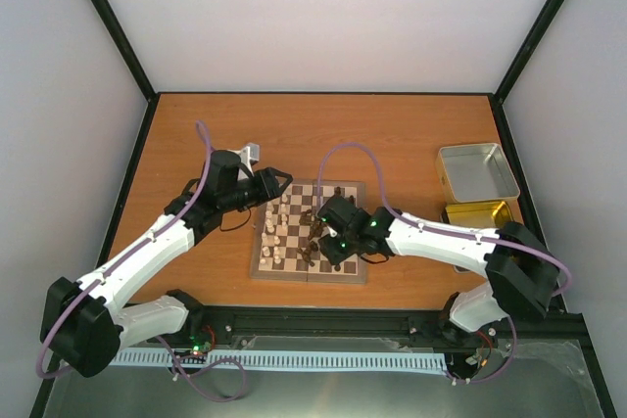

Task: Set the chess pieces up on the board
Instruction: Pick up the chess piece from the chessboard.

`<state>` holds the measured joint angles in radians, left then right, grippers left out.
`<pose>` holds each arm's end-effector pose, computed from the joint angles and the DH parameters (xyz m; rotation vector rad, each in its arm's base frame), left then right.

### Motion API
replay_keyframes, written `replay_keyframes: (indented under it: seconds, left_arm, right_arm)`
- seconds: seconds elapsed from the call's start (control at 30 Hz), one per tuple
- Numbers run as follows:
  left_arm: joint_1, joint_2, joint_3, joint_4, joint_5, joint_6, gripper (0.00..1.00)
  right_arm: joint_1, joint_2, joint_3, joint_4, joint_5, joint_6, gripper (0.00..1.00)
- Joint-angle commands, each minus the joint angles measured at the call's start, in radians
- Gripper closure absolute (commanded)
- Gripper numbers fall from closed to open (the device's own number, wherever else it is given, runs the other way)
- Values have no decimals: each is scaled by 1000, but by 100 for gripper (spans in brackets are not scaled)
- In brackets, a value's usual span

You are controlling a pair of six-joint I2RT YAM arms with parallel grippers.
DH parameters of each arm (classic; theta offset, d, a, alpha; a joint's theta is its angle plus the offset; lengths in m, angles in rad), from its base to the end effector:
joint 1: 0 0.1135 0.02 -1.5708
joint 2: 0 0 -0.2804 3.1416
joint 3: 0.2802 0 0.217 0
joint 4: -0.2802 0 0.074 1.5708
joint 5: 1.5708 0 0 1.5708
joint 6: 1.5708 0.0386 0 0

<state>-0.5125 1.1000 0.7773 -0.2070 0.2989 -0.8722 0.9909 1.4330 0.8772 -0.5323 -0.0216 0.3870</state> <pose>0.1734 -0.1106 0.2981 -0.2143 2.2801 -1.0994 0.1322 0.2034 0.2325 -0.8239 2.6205 0.4527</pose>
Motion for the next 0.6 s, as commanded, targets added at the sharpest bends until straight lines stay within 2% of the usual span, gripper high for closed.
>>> replay_keyframes:
  seconds: [0.0, 0.1, 0.37, 0.57]
  left_arm:
    - [4, -8, 16, -17, -10, 46, 49]
    - [9, -5, 17, -15, -9, 51, 49]
    - [24, 0, 14, -12, 7, 53, 49]
    - [31, 2, 15, -9, 17, 52, 49]
  right_arm:
    - [11, 57, 54, -45, 110, -55, 52]
    - [11, 84, 81, -46, 181, -82, 51]
    - [8, 137, 107, -34, 133, -234, 54]
    - [-44, 177, 158, -16, 199, -248, 52]
